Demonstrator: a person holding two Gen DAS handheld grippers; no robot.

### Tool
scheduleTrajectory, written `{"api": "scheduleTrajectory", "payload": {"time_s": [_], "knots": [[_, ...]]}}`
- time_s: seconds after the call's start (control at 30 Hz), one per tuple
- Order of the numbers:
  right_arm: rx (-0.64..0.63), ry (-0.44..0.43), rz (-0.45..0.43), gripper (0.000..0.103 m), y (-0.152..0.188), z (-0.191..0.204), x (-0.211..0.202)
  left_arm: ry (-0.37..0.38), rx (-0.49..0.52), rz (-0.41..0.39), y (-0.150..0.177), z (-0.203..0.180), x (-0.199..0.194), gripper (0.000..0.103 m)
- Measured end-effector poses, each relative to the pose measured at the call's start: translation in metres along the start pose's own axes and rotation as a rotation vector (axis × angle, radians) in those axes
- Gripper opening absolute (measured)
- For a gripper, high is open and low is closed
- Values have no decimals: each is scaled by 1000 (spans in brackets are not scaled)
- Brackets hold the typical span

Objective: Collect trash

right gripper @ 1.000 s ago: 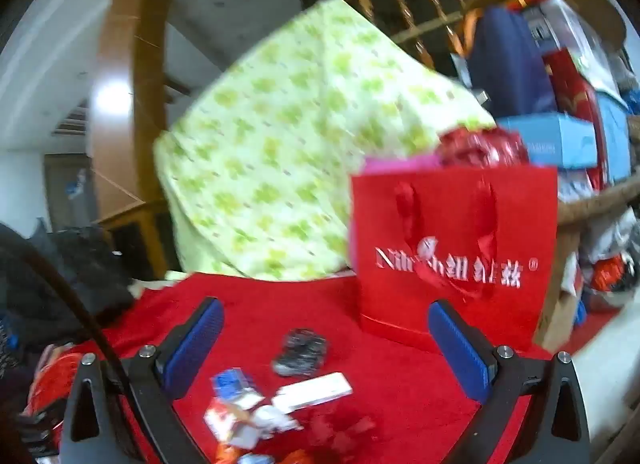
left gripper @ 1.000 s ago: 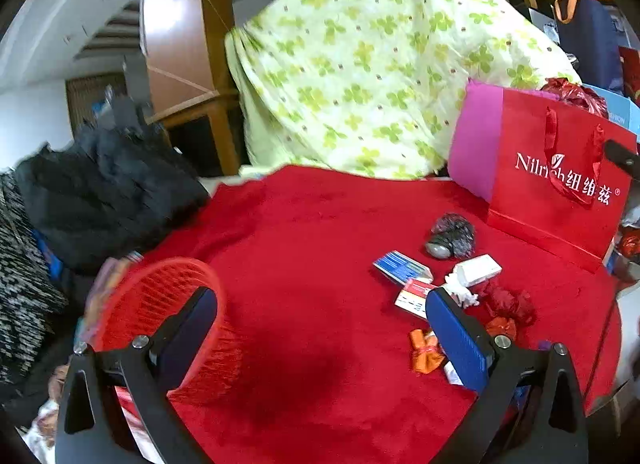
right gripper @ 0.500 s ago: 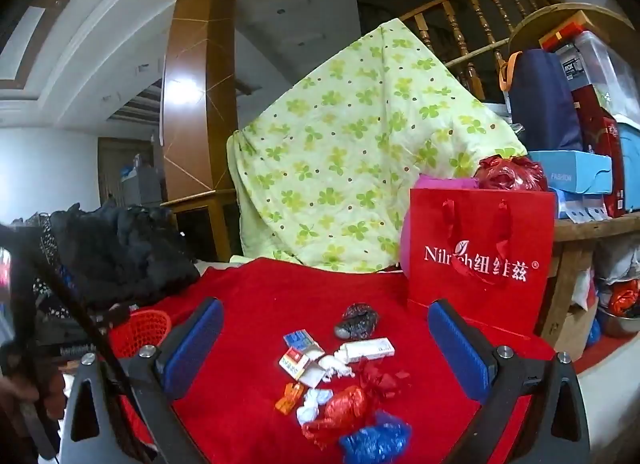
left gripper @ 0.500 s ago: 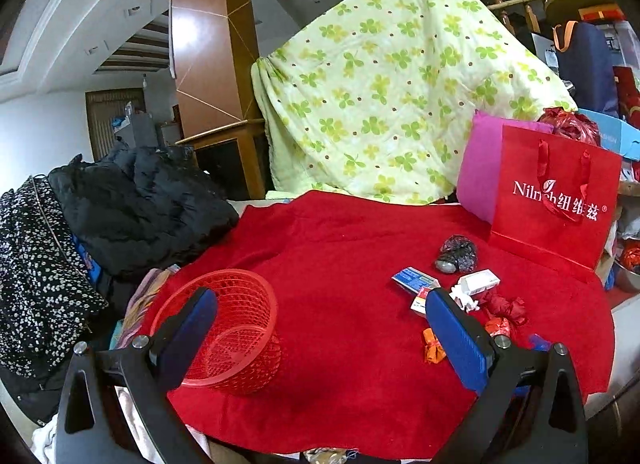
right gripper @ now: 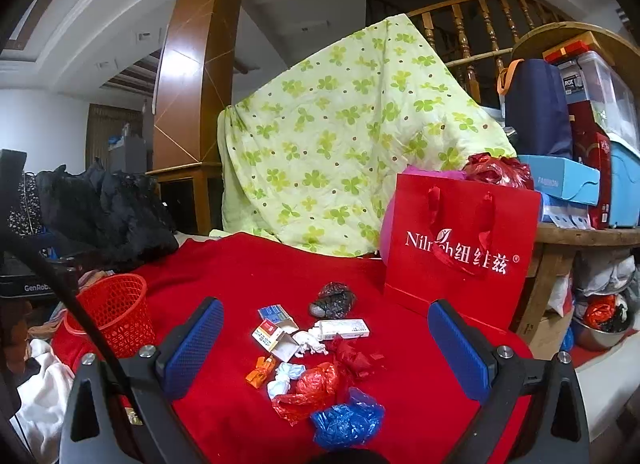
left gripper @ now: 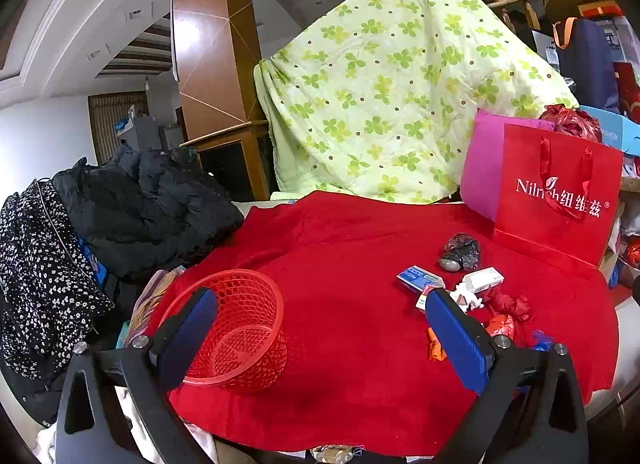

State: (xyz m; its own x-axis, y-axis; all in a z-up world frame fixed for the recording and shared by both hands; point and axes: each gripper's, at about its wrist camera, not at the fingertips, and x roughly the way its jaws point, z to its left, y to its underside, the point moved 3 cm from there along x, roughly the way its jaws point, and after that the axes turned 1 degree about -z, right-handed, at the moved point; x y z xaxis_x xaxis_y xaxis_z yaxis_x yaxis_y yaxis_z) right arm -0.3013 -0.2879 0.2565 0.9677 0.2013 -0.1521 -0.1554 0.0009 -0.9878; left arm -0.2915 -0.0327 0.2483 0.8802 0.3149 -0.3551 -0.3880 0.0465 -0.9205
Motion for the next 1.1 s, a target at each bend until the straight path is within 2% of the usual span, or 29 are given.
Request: {"api": "scheduleTrajectory", "payload": {"time_s": [0.67,1.1], "knots": [[17,27,71,103,7,-12,5,12,52,16,3,-10,2,103],[44,28,71,103,18,-19,8,19,71,25,7,-16,3,103]]}}
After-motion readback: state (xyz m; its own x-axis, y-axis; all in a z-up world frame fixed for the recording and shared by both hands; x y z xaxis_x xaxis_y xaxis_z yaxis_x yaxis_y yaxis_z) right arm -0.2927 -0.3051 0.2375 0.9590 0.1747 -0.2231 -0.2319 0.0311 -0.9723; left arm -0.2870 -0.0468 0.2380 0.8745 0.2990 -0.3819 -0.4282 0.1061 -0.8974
